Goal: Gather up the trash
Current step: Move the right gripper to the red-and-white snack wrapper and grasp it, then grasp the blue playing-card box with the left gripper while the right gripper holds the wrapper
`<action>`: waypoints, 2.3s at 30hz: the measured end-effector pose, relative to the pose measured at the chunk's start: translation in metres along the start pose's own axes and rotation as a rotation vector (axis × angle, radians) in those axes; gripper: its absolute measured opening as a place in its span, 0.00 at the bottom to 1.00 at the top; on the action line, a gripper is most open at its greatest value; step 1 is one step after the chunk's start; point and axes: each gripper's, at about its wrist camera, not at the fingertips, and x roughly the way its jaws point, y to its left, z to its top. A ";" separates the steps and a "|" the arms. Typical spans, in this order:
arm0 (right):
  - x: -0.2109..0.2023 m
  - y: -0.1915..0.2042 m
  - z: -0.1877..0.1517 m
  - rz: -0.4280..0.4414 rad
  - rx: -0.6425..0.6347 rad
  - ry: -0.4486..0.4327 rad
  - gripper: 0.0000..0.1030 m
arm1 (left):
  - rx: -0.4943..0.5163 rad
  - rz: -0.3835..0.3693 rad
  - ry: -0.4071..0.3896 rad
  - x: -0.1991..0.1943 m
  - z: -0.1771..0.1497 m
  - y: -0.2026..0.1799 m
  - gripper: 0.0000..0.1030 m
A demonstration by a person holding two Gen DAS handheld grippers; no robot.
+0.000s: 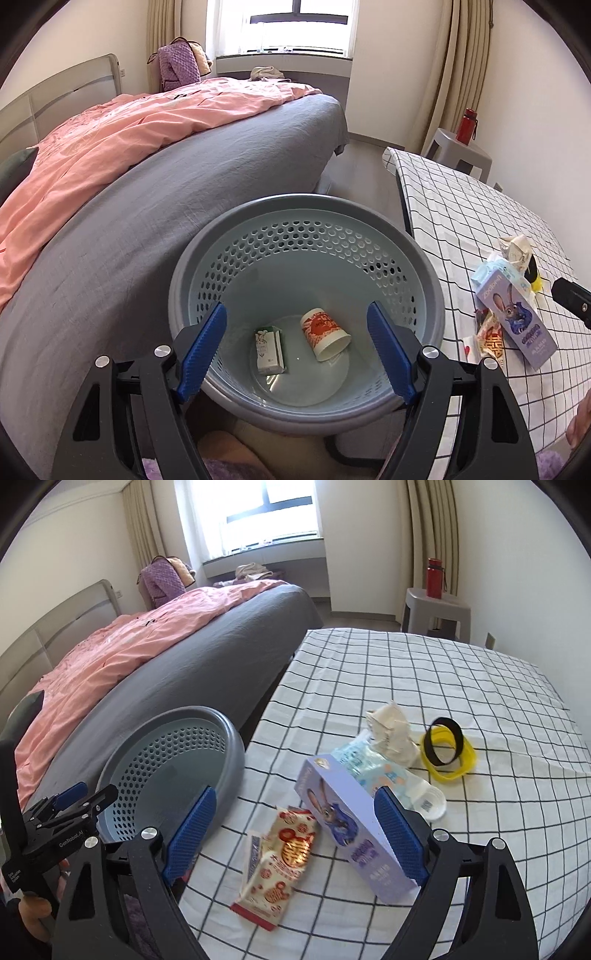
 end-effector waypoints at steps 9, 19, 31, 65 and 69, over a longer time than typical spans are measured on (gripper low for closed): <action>-0.012 0.005 -0.041 -0.023 0.001 0.098 0.83 | 0.055 -0.021 -0.030 -0.012 -0.010 -0.030 0.73; 0.036 0.019 -0.059 -0.077 0.009 0.199 0.70 | 0.051 -0.015 -0.044 -0.013 -0.011 -0.028 0.73; 0.052 0.012 -0.065 -0.113 0.008 0.241 0.62 | 0.030 -0.047 -0.027 -0.009 -0.013 -0.021 0.73; -0.033 -0.060 -0.052 -0.106 0.130 0.118 0.38 | 0.193 -0.192 0.106 0.000 -0.043 -0.116 0.73; -0.036 -0.075 -0.053 -0.102 0.164 0.102 0.38 | 0.218 -0.192 0.136 0.014 -0.046 -0.137 0.73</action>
